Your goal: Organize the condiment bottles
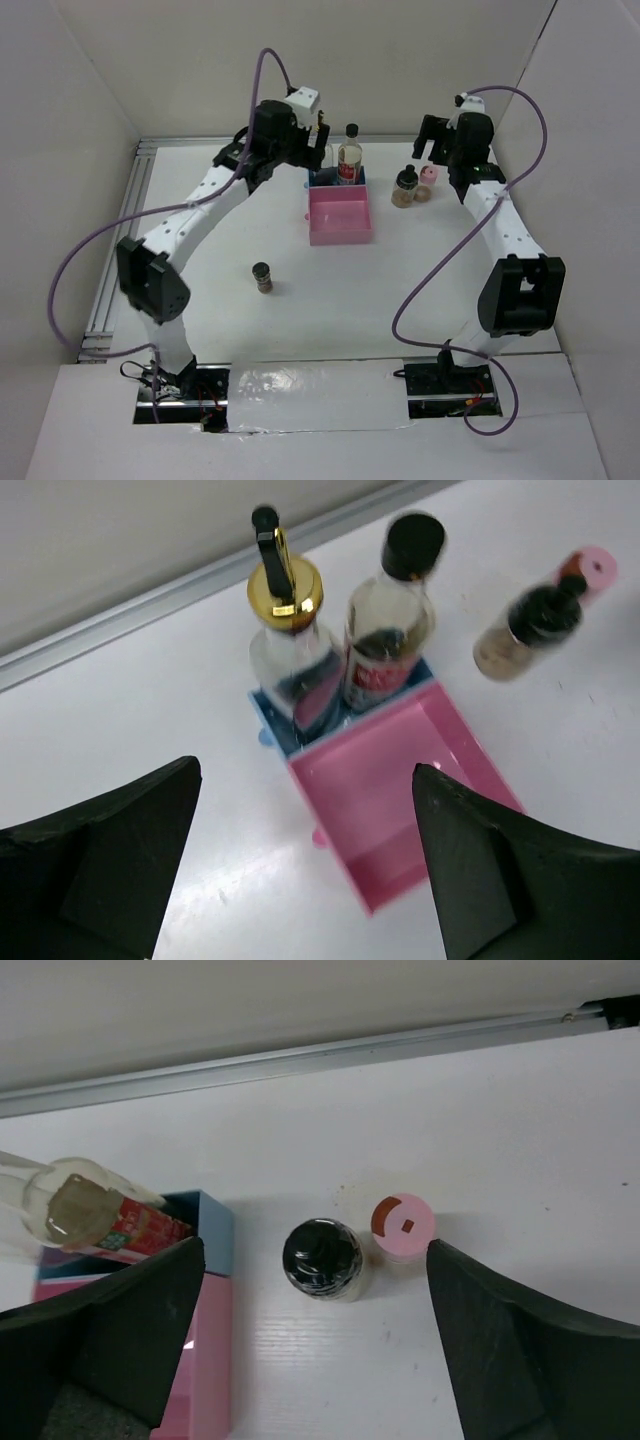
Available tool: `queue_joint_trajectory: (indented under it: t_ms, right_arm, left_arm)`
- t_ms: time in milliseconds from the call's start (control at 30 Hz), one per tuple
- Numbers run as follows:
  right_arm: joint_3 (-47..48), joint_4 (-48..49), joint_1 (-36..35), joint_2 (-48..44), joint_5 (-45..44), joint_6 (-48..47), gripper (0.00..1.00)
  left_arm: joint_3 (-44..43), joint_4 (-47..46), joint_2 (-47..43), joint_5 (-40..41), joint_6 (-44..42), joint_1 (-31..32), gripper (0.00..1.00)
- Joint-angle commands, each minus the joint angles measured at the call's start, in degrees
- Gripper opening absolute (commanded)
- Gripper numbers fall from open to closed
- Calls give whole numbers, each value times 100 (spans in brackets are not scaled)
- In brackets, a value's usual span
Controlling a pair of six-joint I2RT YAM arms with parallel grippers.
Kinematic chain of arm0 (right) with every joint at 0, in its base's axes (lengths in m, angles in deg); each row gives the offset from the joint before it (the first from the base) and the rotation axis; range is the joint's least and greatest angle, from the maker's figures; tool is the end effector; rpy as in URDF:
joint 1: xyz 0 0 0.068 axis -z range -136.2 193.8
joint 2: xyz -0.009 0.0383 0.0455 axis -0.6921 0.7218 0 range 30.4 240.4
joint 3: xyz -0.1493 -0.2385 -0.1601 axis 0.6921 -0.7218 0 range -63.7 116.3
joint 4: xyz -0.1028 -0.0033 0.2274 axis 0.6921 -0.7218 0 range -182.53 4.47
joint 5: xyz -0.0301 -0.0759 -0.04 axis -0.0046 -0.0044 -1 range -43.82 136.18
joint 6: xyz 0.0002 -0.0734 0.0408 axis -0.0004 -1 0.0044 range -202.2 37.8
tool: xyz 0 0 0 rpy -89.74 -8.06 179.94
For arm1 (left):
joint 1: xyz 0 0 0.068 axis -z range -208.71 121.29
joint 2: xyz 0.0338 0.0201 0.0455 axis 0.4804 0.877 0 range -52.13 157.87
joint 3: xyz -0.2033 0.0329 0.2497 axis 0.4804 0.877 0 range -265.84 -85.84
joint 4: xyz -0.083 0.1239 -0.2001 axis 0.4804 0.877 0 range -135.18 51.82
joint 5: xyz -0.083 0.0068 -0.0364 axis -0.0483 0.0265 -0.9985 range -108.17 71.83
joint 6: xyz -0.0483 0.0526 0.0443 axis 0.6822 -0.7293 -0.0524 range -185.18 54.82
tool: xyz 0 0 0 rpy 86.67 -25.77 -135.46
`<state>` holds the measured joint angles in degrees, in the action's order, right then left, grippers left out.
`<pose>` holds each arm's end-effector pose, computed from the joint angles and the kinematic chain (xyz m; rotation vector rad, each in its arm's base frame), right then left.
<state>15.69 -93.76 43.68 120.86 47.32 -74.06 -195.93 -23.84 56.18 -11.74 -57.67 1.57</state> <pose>0.4013 0.0021 0.3954 0.1202 1.9054 0.1164 0.4258 -0.2392 0.4317 0.3050 1.9002 -0.3374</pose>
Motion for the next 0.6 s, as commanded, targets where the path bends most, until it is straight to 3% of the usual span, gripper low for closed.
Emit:
queue_joint_trajectory:
  t_ms: [0,100,167,233,300,433,500,533,567]
  right_arm:
    - [60,-161,-32,-343,-229,-294,100]
    - [-344,-144,-216,-931,-150,-751,100]
    - [-538,-144,-417,-1152,331,-1120,100]
    - [-750,-205,-602,-1450,674,-1542,100]
    - [-820,-336,-1023,-1522,1377,-2086,100]
    - [-838,-829,-2209,-1364,2239,-2510,100]
    - [-934,-734,-3105,-1241,2329,-2564,82]
    - [-987,-611,-3404,-1197,2242,-2485,61]
    - [-1048,-514,-3955,-1058,2171,-2354,58]
  left_arm:
    - [783,292,-1362,-424,-398,48,99]
    - [2703,-346,-3185,-739,-1460,39,99]
    - [3481,-665,-3955,-977,-2406,22,93]
    - [4341,-912,-4913,-996,-2858,-5,78]
    - [4635,-442,-5580,-1126,-3168,-136,67]
    - [4986,607,-6400,-1584,-3088,-900,66]
    - [5372,792,-6794,-1305,-3063,-1067,71]
    - [5496,827,-6901,-1294,-3054,-1190,73]
    - [5628,845,-7120,-1303,-3001,-1383,76]
